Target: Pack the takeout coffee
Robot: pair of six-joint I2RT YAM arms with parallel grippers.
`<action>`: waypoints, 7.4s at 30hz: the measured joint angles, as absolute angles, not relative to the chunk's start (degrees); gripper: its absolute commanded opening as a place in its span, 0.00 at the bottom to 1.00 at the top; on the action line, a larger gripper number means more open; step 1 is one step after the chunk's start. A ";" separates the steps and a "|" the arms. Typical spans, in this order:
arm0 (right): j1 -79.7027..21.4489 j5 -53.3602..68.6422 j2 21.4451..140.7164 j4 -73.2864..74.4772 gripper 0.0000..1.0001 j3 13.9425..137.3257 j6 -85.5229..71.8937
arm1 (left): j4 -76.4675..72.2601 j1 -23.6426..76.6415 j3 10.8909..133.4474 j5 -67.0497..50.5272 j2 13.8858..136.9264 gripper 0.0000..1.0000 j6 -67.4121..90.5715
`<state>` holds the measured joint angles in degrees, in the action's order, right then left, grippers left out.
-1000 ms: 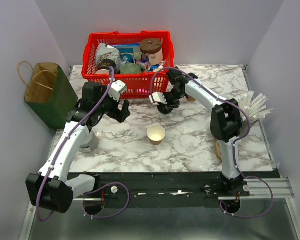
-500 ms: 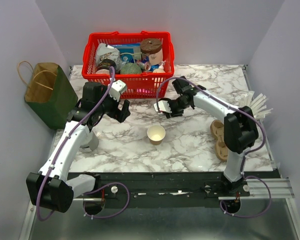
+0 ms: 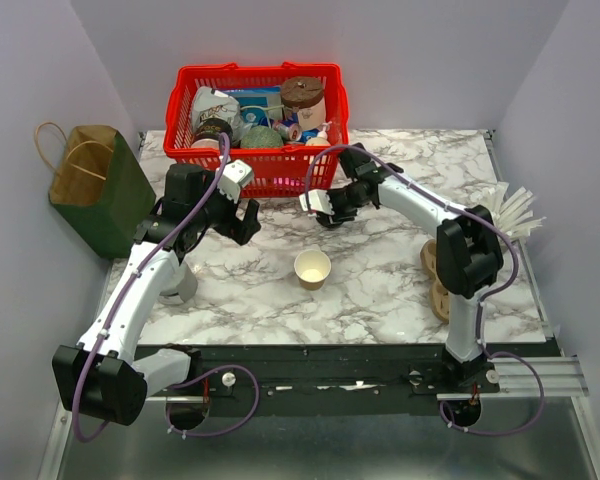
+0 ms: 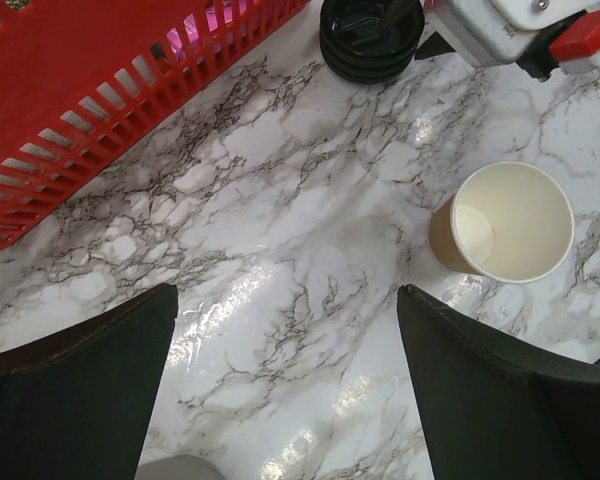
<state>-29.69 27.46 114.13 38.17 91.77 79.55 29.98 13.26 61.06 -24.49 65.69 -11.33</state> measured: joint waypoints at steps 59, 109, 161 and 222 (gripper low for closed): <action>-29.93 21.87 121.32 44.40 0.29 98.96 73.28 | 28.38 13.26 60.31 -24.47 65.69 0.99 -10.90; -29.93 46.87 109.65 75.48 0.09 115.72 61.65 | 13.13 35.24 53.67 -32.16 63.44 0.82 -63.70; -24.36 49.15 79.99 28.05 1.00 74.54 9.41 | 1.98 27.81 51.59 -40.07 71.07 0.09 11.73; -25.56 48.51 93.27 14.00 0.99 62.35 -7.49 | -6.17 20.36 43.99 -46.81 84.01 0.56 31.42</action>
